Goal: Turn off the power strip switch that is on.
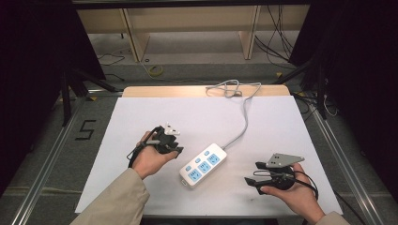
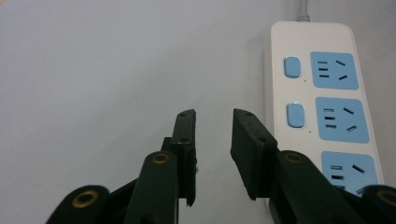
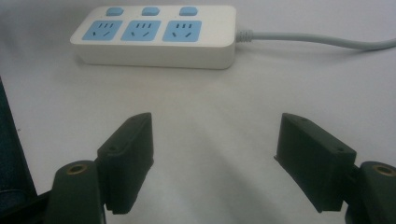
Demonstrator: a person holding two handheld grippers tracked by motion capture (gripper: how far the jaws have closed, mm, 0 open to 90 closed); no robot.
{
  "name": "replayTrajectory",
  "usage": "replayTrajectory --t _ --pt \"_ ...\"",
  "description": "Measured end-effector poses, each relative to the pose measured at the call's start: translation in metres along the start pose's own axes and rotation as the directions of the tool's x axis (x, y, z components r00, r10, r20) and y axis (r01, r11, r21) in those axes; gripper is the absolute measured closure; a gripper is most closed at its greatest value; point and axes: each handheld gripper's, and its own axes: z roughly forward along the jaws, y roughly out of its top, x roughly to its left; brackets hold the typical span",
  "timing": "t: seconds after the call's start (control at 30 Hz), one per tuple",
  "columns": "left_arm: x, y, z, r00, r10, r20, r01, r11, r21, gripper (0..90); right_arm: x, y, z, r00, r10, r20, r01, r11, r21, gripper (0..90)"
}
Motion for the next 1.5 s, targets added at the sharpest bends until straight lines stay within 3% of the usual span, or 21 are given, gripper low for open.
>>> replayTrajectory --t 0.33,0.67,0.8,1.5 --pt "0.008 -0.007 -0.002 0.9997 -0.02 -0.011 0.02 0.9995 -0.026 58.1 0.0 0.0 0.0 1.0 0.0 -0.001 0.0 1.0 0.001 27.9" --pt "0.016 -0.016 -0.004 0.9996 -0.022 -0.02 0.02 0.9963 -0.084 46.1 0.0 0.0 0.0 1.0 0.003 0.001 -0.003 1.0 -0.003 27.9" --pt "0.018 -0.02 -0.006 0.9994 -0.032 -0.015 0.03 0.9911 -0.13 40.5 0.0 0.0 0.0 1.0 0.003 0.003 -0.003 1.0 -0.004 27.8" --pt "0.021 -0.048 -0.017 0.9993 0.025 0.029 -0.018 0.978 -0.208 20.0 -0.001 0.0 -0.002 1.0 0.008 0.003 -0.008 1.0 -0.013 26.9"
